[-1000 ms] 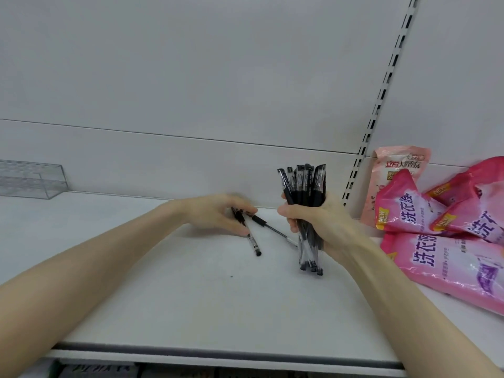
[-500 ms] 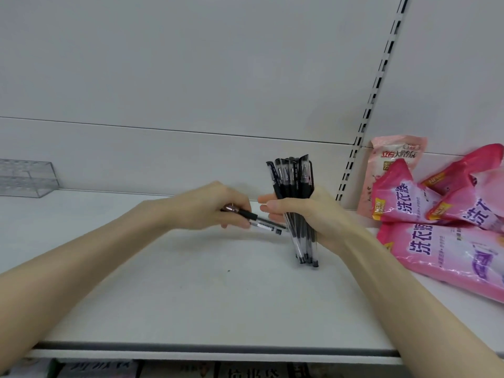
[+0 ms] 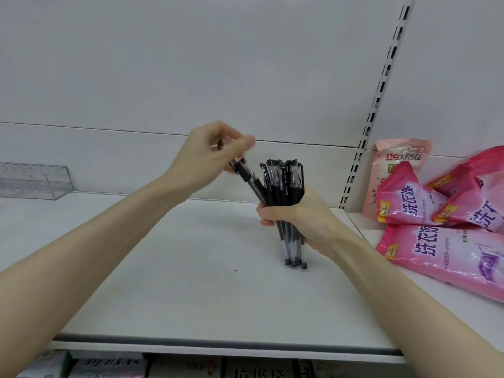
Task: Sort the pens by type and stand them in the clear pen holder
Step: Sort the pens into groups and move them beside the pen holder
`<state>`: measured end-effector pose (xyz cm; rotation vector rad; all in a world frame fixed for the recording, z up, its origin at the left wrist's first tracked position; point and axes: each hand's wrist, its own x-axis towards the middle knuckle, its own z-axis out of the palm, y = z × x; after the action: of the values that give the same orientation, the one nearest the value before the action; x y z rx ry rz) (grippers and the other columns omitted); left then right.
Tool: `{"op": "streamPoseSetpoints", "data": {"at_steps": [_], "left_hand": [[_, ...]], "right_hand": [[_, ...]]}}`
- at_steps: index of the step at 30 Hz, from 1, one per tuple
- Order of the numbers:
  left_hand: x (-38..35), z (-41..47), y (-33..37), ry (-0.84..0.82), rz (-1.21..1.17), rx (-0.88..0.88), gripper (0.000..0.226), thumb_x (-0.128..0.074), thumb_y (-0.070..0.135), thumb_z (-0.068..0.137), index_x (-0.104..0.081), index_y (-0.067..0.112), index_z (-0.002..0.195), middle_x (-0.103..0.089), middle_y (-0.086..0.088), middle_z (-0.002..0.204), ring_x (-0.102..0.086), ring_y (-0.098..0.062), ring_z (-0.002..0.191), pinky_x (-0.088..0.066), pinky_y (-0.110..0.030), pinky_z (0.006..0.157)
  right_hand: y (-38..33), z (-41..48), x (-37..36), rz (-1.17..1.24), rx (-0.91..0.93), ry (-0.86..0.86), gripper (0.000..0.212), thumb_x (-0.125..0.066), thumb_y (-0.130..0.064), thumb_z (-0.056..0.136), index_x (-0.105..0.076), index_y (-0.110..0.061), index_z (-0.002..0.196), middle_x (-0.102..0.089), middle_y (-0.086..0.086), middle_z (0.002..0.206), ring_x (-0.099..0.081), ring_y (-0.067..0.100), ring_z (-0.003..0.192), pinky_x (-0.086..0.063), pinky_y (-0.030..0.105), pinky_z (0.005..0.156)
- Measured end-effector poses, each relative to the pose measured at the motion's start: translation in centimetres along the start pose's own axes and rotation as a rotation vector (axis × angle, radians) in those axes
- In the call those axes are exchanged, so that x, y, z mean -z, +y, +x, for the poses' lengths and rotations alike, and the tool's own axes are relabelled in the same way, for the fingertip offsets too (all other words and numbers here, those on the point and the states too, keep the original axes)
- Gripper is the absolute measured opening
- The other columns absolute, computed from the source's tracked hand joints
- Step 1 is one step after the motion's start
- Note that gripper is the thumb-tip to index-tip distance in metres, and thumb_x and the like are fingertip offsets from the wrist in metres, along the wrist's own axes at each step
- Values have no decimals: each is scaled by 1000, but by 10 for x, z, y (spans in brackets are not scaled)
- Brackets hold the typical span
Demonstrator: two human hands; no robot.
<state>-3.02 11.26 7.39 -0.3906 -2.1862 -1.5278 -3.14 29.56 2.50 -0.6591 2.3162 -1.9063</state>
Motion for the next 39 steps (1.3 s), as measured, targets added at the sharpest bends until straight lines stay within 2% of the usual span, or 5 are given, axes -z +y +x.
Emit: {"op": "streamPoseSetpoints", "data": {"at_steps": [5, 9, 16, 25, 39], "left_hand": [[-32, -8, 22, -144, -227, -26, 37, -50, 37, 92, -60, 5, 108, -72, -8, 99, -69, -14, 90, -52, -24, 80], [-35, -8, 29, 33, -492, -65, 20, -49, 29, 97, -56, 12, 105, -66, -15, 102, -70, -26, 90, -56, -36, 83], [-39, -13, 12, -179, -184, -74, 37, -68, 45, 79, -61, 19, 104, -68, -6, 103, -66, -17, 95, -54, -30, 83], [-37, -18, 8, -265, -307, 36, 60, -79, -2, 68, -54, 19, 118, -70, -6, 105, -69, -22, 96, -56, -34, 82], [25, -48, 6, -261, -597, 269, 51, -67, 3, 68, -57, 10, 117, -73, -13, 97, -69, -22, 95, -56, -28, 73]], "right_hand": [[-7, 6, -21, -7, 141, 70, 19, -68, 12, 71, -60, -3, 78, -64, -4, 66, -58, 10, 58, -46, 20, 57], [-3, 5, -24, 11, 173, 118, 16, -67, 12, 71, -61, -3, 73, -61, -7, 59, -53, 11, 54, -44, 20, 53], [2, 4, -23, 12, 123, 72, 19, -65, 13, 70, -59, -4, 73, -62, -6, 62, -55, 11, 59, -45, 20, 56], [13, 5, -26, 10, 39, 67, 19, -70, -8, 57, -61, -2, 73, -59, 9, 72, -55, 23, 69, -44, 38, 65], [-23, -15, -68, 23, 13, -338, 18, -69, 6, 76, -54, -4, 79, -55, 11, 62, -54, 23, 51, -46, 29, 56]]}}
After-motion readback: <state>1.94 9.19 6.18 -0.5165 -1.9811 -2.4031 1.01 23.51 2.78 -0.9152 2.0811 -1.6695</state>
